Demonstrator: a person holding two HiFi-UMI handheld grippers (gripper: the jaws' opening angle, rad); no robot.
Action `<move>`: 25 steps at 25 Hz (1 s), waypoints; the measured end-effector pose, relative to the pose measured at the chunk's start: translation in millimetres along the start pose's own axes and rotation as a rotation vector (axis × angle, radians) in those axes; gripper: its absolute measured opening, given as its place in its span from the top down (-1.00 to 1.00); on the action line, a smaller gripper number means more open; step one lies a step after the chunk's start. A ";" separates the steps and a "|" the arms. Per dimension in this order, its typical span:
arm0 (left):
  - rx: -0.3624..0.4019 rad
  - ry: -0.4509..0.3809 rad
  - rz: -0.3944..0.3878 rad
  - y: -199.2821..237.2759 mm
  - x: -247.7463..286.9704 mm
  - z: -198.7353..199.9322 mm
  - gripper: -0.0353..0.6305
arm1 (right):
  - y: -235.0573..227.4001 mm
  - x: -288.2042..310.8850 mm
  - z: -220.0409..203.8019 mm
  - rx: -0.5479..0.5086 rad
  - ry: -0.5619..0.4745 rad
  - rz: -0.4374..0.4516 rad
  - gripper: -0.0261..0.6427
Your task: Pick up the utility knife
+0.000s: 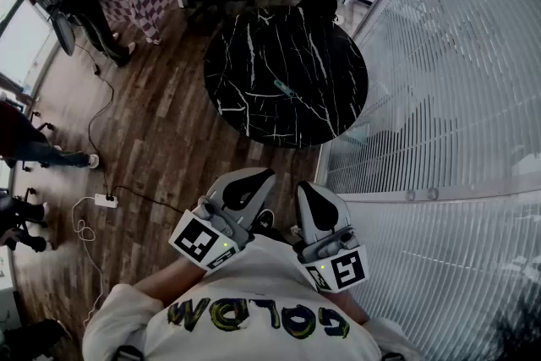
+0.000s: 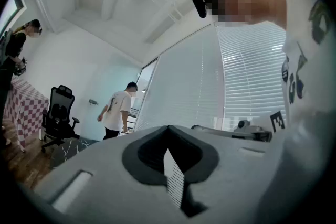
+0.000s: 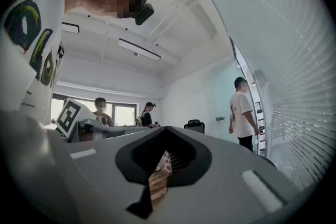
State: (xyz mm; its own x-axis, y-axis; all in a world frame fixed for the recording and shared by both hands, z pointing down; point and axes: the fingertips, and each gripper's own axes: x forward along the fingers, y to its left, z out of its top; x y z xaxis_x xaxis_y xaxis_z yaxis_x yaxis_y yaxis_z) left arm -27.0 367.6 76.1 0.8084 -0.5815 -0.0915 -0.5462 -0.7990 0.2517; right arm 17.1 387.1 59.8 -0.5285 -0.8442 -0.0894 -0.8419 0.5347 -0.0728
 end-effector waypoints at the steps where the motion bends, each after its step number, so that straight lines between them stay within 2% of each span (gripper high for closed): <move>1: 0.000 -0.002 -0.002 -1.2 1.3 -0.9 0.88 | -1.0 -0.8 -0.1 -0.002 -0.002 -0.001 0.92; 8: -0.001 0.006 -0.020 -6.5 9.5 -6.7 0.88 | -5.9 -2.9 -2.1 -0.008 -0.005 0.000 0.92; 25: -0.019 0.056 0.015 -28.3 47.4 -37.7 0.88 | -54.4 -27.3 -11.4 0.031 0.019 -0.015 0.92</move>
State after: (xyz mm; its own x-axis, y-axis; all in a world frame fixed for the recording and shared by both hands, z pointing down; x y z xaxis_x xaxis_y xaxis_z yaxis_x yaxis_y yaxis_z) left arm 35.1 368.5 101.0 0.8112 -0.5838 -0.0339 -0.5548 -0.7865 0.2712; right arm 76.1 380.6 77.5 -0.5184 -0.8523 -0.0690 -0.8459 0.5230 -0.1044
